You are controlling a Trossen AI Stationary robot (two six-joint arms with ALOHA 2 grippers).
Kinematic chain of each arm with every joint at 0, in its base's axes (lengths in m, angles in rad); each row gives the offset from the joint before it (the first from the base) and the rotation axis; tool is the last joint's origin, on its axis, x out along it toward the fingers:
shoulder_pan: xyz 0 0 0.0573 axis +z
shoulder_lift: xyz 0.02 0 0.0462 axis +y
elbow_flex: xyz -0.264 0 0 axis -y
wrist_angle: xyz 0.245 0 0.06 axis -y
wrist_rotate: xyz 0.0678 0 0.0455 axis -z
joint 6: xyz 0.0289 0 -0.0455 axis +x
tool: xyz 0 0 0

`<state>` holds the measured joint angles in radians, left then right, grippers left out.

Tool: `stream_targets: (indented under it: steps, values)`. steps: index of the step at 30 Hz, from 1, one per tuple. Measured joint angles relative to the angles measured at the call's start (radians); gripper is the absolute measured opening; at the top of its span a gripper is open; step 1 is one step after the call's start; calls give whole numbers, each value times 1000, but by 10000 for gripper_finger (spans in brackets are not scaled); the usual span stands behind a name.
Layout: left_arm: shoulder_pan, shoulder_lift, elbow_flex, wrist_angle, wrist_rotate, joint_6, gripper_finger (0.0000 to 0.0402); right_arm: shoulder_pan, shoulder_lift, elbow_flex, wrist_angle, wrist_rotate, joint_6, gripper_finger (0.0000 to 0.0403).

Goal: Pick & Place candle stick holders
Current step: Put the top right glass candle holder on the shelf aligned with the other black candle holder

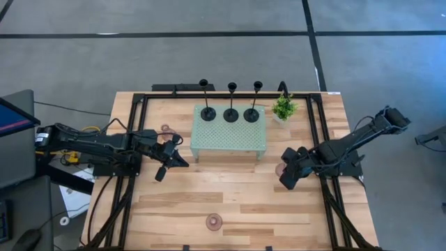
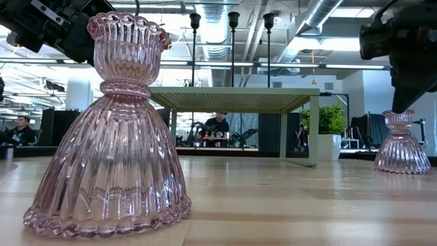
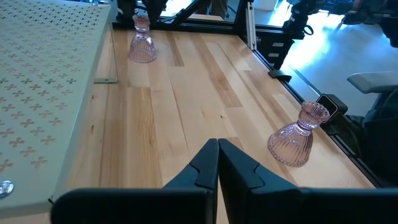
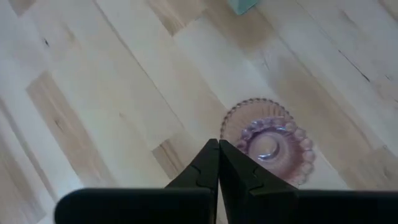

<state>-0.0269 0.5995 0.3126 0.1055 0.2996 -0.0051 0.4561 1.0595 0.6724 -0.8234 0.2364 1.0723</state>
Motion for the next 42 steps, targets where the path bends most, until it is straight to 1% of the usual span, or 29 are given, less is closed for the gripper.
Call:
stream_targets:
  steps: [4, 8, 12, 17, 26, 33, 40, 42]
  values:
    - [0, 0, 0, 0, 0, 0, 10, 1, 0, 11, -6, -1, -1, 0]
    - [0, 0, 0, 0, 0, 0, 10, 1, 0, 77, -16, 17, -56, 0]
    - [0, 0, 0, 0, 0, 0, 10, 0, 0, 144, -126, 64, -68, 0]
    - [0, 0, 0, 0, 0, 0, 10, -10, 5, 149, -234, 56, 12, 0]
    - [0, 0, 0, 0, 0, 0, 10, -8, 9, 149, -238, 55, 34, 0]
    - [0, 0, 0, 0, 0, 0, 10, -4, 9, 76, -190, 44, 73, 0]
    - [0, 0, 0, -1, 0, 0, 10, 8, 10, 74, -179, 46, 81, 0]
    - [0, 0, 0, 0, 0, 0, 10, 8, 28, 74, -177, 51, 87, 0]
